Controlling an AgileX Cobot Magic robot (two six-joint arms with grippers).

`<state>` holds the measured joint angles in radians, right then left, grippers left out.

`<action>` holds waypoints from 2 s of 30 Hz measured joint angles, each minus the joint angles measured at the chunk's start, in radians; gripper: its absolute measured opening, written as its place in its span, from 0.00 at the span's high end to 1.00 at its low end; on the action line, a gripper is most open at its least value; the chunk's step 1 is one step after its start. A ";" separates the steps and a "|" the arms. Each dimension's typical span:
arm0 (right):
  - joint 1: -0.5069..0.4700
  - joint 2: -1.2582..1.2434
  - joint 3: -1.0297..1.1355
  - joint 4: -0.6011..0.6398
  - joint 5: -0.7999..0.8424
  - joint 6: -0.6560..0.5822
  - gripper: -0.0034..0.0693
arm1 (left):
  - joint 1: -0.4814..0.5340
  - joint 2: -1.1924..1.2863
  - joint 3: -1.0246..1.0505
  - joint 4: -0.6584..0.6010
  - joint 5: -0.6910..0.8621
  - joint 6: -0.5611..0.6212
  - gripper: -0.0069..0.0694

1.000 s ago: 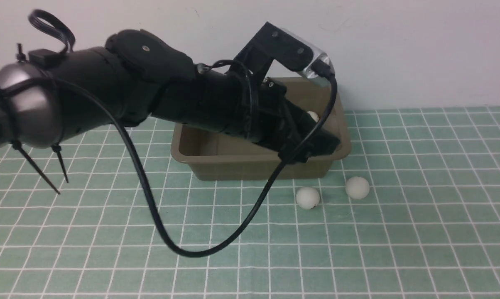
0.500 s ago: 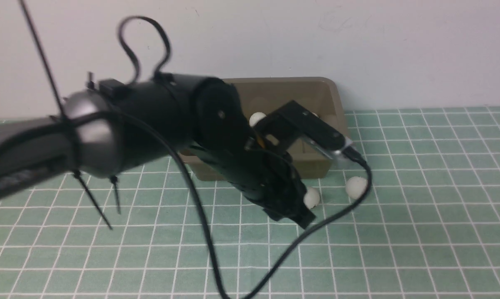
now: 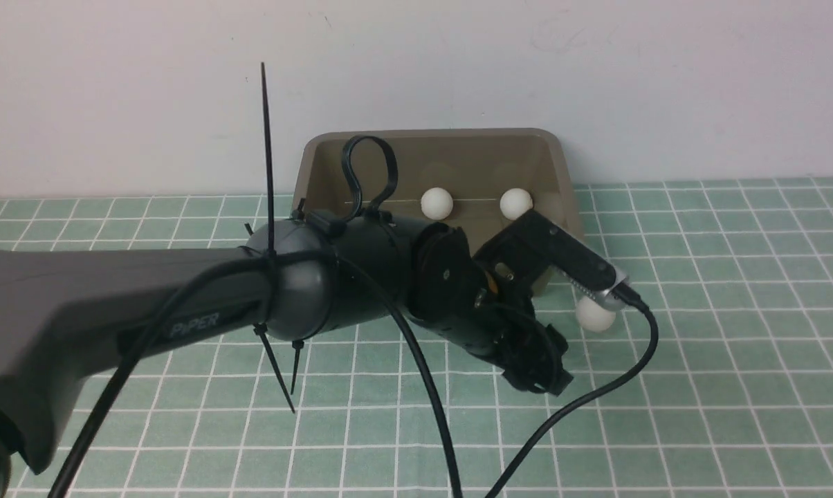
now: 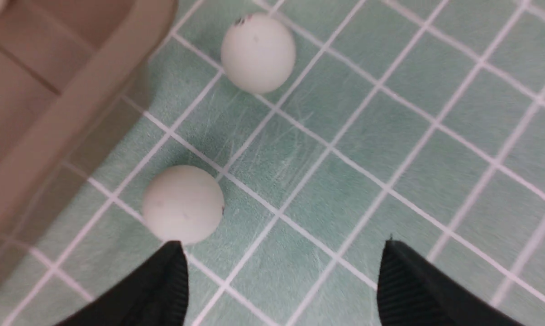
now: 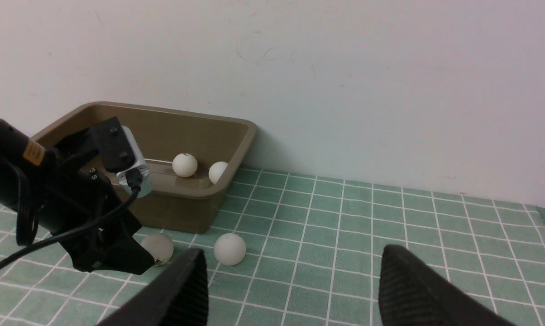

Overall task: Put the table tennis balls in the box on the green coffee tablecloth.
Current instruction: 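Reach for and grasp a ping pong ball on the table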

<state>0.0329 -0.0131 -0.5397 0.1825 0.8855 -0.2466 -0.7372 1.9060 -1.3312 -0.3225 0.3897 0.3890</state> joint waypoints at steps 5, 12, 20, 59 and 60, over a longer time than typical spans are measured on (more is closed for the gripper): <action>0.000 0.000 0.000 0.001 0.000 -0.033 0.32 | 0.001 -0.101 0.000 0.035 0.085 0.000 0.25; 0.000 0.008 0.000 0.049 0.000 -0.057 0.32 | 0.052 -0.260 0.000 0.087 0.218 -0.030 0.25; 0.000 0.118 0.000 0.144 0.000 -0.198 0.32 | 0.174 -0.390 0.000 0.246 0.366 -0.135 0.25; 0.036 1.664 -0.634 0.479 -0.003 -0.644 0.32 | 0.275 -0.630 0.000 0.323 0.451 -0.215 0.32; 0.050 1.694 -0.655 0.471 -0.003 -0.643 0.32 | 0.275 -0.630 0.000 0.323 0.451 -0.215 0.32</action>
<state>0.0827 1.6805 -1.1949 0.6535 0.8823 -0.8896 -0.4621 1.2758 -1.3312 0.0000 0.8403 0.1735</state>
